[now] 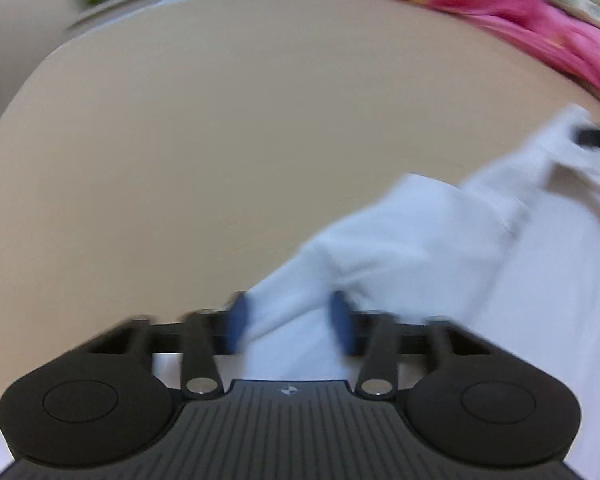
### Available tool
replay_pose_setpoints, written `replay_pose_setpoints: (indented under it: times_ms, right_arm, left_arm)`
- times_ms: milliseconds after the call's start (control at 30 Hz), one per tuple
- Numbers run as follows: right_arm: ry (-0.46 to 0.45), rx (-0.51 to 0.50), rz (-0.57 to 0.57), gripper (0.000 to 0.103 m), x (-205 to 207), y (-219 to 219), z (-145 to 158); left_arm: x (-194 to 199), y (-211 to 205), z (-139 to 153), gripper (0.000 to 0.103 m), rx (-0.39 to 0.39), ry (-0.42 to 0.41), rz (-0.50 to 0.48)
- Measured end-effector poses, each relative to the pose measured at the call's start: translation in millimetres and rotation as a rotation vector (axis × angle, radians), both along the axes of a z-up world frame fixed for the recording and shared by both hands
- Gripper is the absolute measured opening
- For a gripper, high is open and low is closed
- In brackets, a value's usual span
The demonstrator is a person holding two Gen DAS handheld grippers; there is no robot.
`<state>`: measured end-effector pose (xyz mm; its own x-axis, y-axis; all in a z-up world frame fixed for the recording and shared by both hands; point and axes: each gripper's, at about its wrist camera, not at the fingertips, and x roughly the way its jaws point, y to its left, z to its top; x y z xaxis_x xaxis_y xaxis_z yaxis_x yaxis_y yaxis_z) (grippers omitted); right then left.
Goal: Fold small clothes
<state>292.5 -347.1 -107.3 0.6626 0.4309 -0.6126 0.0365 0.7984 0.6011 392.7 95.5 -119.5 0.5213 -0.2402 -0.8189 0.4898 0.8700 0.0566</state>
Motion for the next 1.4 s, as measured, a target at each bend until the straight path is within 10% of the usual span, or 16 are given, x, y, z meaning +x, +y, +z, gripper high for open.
replay_pose_setpoints:
  times_ms: [133, 300, 367, 467, 733, 800, 867, 1067, 1400]
  right_arm:
    - [0.096, -0.047, 0.072, 0.006, 19, 1, 9]
    - [-0.002, -0.042, 0.022, 0.005, 61, -1, 34]
    - [0.003, -0.137, 0.009, 0.014, 68, 9, 26]
    - [-0.048, -0.183, 0.037, 0.020, 41, 8, 26]
    - [-0.048, -0.383, 0.028, 0.044, -3, -9, -4]
    - [-0.046, -0.468, 0.050, 0.044, 3, 4, -12]
    - [-0.048, -0.477, 0.077, 0.036, 10, 18, -16]
    - [-0.065, -0.577, 0.104, 0.000, 43, 47, -1]
    - [-0.053, -0.530, -0.019, 0.005, 33, 41, 29]
  left_arm:
    - [3, 4, 13, 0.000, 0.053, -0.108, -0.021]
    - [29, 42, 24, 0.001, 0.009, -0.256, 0.458]
    - [23, 25, 13, 0.010, 0.067, -0.172, 0.366]
    - [-11, 21, 14, 0.034, 0.052, -0.271, 0.325]
    - [8, 68, -15, 0.052, -0.028, -0.186, 0.439]
    - [4, 74, -15, 0.046, -0.048, -0.185, 0.436]
    - [-3, 85, -7, 0.004, -0.075, -0.170, 0.377]
    - [0, 85, -6, 0.002, -0.022, -0.240, 0.392]
    - [-42, 71, 22, 0.018, 0.078, -0.264, 0.427]
